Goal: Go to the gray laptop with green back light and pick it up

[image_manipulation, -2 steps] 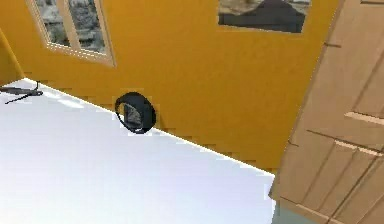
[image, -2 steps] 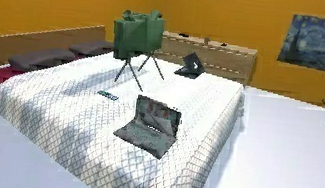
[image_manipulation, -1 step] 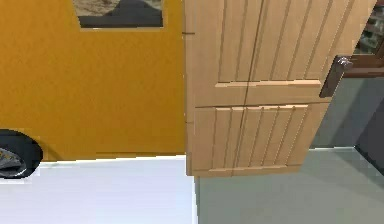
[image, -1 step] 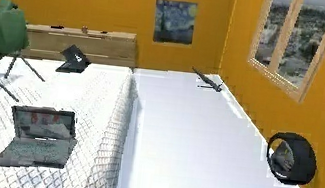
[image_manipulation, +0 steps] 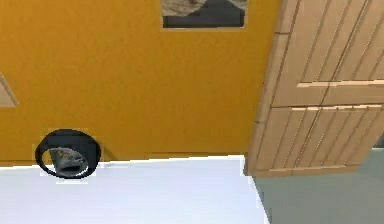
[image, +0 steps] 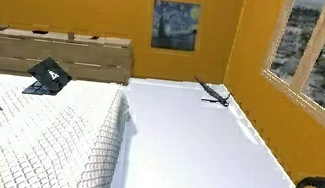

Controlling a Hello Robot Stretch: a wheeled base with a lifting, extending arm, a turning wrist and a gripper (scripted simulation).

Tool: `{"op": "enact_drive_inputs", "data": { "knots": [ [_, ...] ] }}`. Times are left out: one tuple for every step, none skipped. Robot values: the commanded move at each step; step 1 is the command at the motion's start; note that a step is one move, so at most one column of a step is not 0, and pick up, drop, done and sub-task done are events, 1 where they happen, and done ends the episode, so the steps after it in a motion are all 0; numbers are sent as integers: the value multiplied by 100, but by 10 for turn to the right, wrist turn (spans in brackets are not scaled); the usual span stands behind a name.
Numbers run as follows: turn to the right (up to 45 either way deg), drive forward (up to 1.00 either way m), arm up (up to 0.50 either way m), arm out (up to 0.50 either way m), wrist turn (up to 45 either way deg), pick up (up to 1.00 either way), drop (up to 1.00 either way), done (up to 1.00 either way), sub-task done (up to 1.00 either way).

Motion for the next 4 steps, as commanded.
{"op": "enact_drive_inputs", "data": {
  "knots": [
    [-450,0,0,0,0,0,0,0,0],
    [-450,0,0,0,0,0,0,0,0],
    [-450,0,0,0,0,0,0,0,0],
    [-150,0,0,0,0,0,0,0,0]
  ]
}}
